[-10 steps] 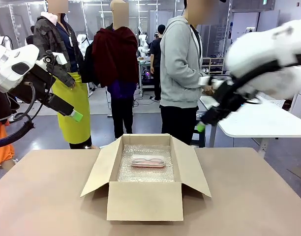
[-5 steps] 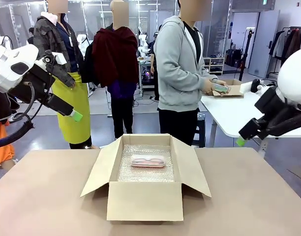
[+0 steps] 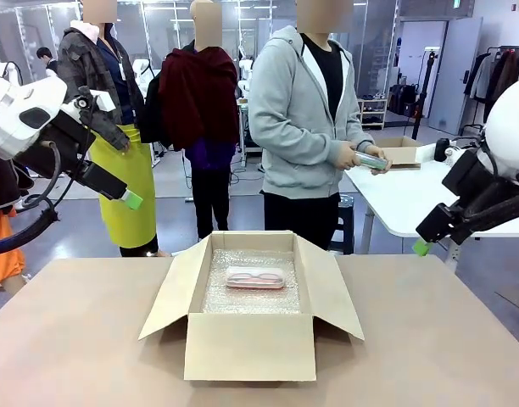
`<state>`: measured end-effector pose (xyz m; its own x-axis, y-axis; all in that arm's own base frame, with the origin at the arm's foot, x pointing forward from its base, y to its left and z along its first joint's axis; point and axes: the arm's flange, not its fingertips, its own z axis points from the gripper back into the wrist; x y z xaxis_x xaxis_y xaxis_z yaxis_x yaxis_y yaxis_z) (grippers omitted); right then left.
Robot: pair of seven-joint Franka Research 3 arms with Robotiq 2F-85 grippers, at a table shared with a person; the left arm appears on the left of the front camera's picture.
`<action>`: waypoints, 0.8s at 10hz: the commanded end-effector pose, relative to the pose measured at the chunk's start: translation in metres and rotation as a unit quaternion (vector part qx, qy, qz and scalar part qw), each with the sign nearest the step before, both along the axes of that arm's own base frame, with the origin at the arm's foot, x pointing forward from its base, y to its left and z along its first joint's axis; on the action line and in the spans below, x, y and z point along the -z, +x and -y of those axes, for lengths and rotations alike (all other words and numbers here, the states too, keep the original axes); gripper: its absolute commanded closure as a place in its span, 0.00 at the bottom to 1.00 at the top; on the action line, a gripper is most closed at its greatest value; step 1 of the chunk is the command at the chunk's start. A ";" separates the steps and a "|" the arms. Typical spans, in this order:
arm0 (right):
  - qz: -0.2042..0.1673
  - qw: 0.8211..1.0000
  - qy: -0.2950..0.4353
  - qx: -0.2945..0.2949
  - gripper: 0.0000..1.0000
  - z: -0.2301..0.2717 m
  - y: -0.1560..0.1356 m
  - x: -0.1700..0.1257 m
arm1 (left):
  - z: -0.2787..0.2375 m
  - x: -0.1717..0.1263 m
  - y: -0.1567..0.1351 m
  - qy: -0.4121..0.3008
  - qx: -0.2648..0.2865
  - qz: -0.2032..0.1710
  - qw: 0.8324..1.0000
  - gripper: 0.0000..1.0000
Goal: Pack the glasses set securely to prepare it for shipping.
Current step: Put the Glasses case from the right side of the table into the Package Box.
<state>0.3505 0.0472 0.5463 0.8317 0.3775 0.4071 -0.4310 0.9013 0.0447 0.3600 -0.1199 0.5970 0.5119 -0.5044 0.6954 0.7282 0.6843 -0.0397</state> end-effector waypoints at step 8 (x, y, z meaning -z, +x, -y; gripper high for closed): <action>0.009 1.000 -0.004 0.005 0.00 0.001 -0.002 0.003 | -0.002 0.000 -0.001 -0.009 0.005 0.005 1.000 0.00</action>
